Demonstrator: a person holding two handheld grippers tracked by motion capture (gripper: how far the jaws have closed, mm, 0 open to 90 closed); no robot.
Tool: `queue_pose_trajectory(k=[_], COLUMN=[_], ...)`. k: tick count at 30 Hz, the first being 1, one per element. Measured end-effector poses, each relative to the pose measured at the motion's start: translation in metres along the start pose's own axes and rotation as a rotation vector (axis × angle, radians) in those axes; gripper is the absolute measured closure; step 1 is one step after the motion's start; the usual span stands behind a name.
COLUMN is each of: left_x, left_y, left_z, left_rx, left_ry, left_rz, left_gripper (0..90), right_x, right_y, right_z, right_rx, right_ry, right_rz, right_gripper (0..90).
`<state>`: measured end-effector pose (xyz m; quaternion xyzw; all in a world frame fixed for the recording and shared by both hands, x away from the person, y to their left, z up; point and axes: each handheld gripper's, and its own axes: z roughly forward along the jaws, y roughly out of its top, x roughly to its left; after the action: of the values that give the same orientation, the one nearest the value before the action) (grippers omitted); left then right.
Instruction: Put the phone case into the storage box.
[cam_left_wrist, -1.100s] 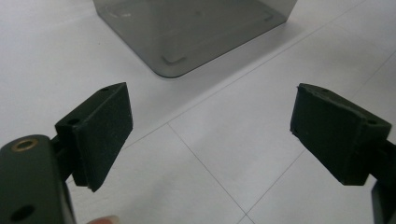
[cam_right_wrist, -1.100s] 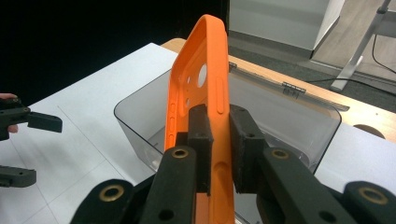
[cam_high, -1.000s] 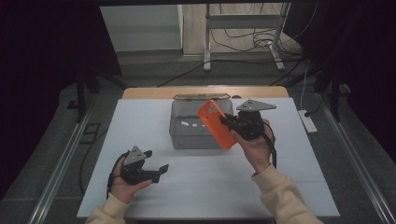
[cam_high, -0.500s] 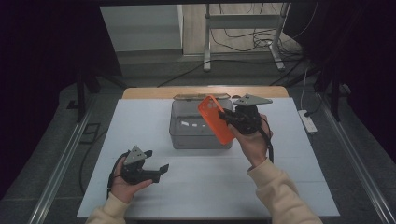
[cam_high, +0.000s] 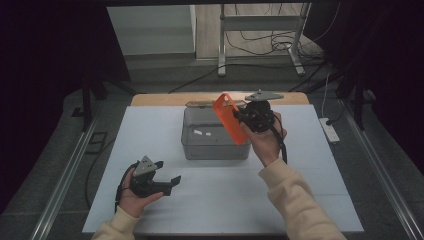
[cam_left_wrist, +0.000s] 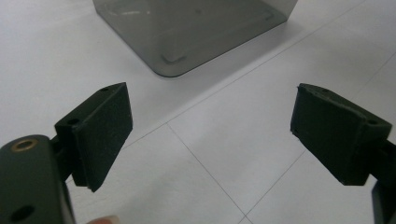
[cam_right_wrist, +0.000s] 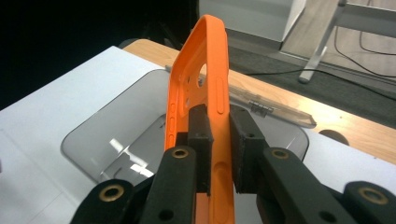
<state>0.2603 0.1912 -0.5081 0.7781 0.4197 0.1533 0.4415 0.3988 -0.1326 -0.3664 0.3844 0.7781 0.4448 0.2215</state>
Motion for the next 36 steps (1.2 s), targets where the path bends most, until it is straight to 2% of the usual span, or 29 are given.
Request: queue_pose_trajectory(k=[14, 36], left_x=[0.001, 0.002], left_y=[0.000, 0.000], left_z=[-0.001, 0.000], left_rx=[-0.004, 0.000], left_ry=[0.000, 0.003], left_rz=[0.001, -0.005], left_gripper=[13.2, 13.2], right_x=[0.002, -0.008], right_y=[0.007, 0.007], right_z=[0.019, 0.036], right_rx=[0.026, 0.088], right_ry=[-0.054, -0.123], right_rz=[-0.006, 0.011], right_gripper=[80.0, 80.0])
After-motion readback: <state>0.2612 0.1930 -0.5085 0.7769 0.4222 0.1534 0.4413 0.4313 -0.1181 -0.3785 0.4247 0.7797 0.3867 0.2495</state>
